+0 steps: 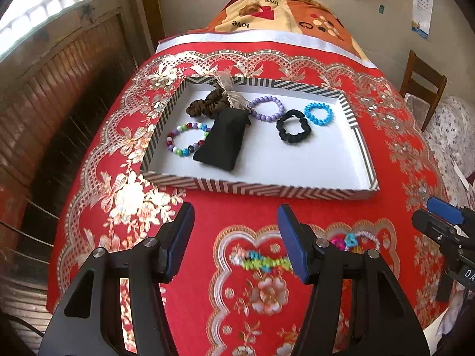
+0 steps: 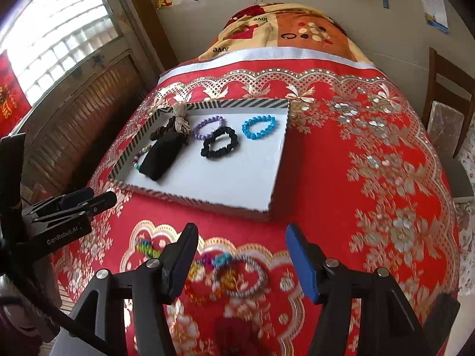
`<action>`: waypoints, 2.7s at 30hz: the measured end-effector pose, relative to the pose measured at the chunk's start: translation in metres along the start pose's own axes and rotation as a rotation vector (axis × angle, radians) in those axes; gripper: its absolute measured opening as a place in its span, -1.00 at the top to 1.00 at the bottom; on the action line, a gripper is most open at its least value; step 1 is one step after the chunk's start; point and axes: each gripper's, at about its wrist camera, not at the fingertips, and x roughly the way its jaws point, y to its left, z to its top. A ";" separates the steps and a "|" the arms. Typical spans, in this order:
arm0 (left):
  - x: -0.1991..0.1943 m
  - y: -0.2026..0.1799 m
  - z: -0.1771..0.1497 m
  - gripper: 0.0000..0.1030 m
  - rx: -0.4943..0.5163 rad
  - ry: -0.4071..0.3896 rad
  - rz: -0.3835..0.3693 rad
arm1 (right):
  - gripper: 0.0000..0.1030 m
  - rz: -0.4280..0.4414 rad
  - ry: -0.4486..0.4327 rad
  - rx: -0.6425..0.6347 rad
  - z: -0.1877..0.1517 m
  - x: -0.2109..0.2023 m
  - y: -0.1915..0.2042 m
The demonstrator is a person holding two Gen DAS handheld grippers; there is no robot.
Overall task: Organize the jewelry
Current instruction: 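Lift both grippers out of the tray back toward the loose jewelry, then grasp the green-blue beaded bracelet with the left gripper while the right grasps the amber heart bracelet, then lift both held bracelets and carry them toward the tray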
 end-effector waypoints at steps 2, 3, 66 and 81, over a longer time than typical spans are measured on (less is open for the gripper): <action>-0.007 -0.002 -0.007 -0.13 0.001 -0.007 0.002 | -0.15 0.001 -0.004 0.002 -0.008 -0.006 -0.002; -0.009 -0.003 -0.009 -0.12 0.002 -0.008 0.002 | -0.15 0.002 -0.004 0.004 -0.012 -0.009 -0.002; 0.070 0.033 -0.021 0.88 -0.195 0.286 -0.247 | 0.84 0.139 0.118 -0.038 -0.034 0.062 0.015; 0.049 0.035 -0.020 0.35 -0.220 0.290 -0.281 | 0.84 0.214 -0.035 -0.034 -0.003 -0.009 0.028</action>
